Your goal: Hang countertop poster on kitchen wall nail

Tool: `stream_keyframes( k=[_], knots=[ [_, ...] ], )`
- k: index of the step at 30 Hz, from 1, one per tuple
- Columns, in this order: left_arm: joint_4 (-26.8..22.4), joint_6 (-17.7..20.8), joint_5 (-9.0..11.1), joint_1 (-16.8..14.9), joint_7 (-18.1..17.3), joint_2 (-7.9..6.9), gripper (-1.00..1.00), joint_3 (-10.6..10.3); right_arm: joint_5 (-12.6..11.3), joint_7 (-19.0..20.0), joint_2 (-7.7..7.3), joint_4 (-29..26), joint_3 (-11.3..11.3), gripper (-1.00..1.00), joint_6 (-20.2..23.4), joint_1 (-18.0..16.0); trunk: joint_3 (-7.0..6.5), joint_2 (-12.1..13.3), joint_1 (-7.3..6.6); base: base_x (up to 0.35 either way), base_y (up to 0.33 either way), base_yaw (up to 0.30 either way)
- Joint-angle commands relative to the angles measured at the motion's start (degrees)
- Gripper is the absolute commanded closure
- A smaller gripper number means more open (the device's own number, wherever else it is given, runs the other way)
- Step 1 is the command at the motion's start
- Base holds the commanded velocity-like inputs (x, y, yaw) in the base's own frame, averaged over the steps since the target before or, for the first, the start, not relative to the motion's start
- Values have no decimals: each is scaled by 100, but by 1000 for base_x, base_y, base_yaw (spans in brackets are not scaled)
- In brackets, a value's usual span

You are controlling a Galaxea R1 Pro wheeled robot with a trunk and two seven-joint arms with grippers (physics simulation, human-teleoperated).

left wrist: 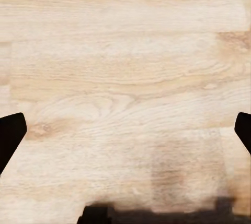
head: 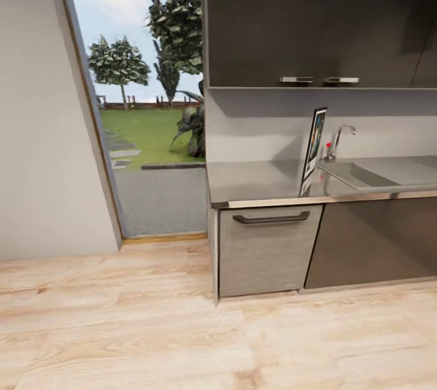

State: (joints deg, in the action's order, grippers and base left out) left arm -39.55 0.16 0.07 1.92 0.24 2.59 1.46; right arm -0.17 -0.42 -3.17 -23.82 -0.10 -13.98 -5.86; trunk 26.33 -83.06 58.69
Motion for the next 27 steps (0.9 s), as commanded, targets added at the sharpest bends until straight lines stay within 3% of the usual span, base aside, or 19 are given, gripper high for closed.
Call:
stream_keyframes(
  k=[1, 8, 11, 13, 15, 18, 20, 27],
  knots=[
    [-9, 2, 3, 2, 2, 5, -100, 15, -5, -4, 3, -119, 2, -100, -52, -2, 5, -2, 3, 328, 0, 7],
    [-9, -19, 32, 2, -3, 5, -100, 166, -11, 8, 45, -1899, 7, -100, -42, -2, 5, -2, 3, 149, 0, 2],
    [-9, -22, 40, 2, -9, 5, -100, 271, -10, 2, 60, -2622, 11, -100, 324, -2, 5, -2, 3, 29, 0, 0],
    [-9, -23, 38, 2, -13, 5, -100, 321, -10, -7, 68, -3518, 11, -100, 1069, -21, 5, -2, 3, 12, 0, 0],
    [-9, -24, 37, 2, -14, 5, -100, 341, -14, -429, 96, -4882, 12, -100, 2224, -153, 5, -2, 3, 5, 0, 0],
    [-9, -24, 37, 2, -15, 5, -100, 350, -14, -1102, 224, -5796, 21, -100, 3168, -625, 5, -2, 3, 2, 0, 0],
    [-9, -24, 37, 2, -15, 5, -100, 352, -12, -1466, 278, -6012, 24, -100, 3524, -1015, 5, -2, 3, 4, 0, 0],
    [-9, -24, 37, 2, -15, 5, -100, 354, -12, -2190, 360, -6175, 33, -100, 4447, -2071, 5, -2, 3, 75, 0, 0]
  ],
)
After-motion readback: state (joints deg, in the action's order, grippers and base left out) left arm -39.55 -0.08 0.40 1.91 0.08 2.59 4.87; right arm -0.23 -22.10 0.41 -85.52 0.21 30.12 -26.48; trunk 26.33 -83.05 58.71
